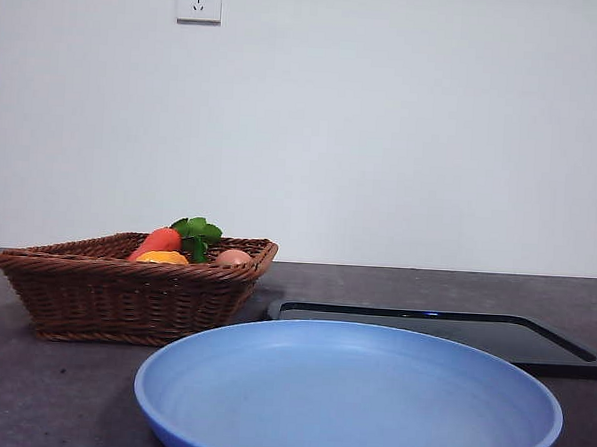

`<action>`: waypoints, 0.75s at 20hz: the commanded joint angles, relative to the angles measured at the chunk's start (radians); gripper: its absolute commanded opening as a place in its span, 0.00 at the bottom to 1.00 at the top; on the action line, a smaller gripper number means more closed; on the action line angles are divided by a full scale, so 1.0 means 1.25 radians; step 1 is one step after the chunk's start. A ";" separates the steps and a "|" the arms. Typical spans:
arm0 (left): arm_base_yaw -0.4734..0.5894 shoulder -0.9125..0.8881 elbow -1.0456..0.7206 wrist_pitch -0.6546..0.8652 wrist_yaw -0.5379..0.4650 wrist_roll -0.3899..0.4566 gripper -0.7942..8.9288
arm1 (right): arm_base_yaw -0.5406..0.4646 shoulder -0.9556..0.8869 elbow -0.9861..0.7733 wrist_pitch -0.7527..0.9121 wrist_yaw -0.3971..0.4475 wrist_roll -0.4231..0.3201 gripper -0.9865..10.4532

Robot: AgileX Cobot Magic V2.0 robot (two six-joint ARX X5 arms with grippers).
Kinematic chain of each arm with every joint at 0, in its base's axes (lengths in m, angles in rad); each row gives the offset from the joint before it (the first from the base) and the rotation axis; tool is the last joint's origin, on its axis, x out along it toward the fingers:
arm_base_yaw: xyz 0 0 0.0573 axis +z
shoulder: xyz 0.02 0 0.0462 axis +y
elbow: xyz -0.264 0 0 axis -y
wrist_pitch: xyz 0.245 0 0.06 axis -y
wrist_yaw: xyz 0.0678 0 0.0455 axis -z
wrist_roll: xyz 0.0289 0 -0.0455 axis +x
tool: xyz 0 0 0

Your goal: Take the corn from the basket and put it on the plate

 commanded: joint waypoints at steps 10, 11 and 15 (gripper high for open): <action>0.002 0.084 0.205 -0.134 0.080 0.020 0.09 | 0.000 0.065 0.252 -0.142 0.002 -0.011 0.09; 0.002 0.101 0.228 -0.152 0.094 0.033 0.09 | 0.000 0.079 0.277 -0.168 -0.004 -0.028 0.09; 0.002 0.175 0.314 -0.232 0.143 0.092 0.09 | 0.000 0.156 0.384 -0.291 -0.036 -0.099 0.09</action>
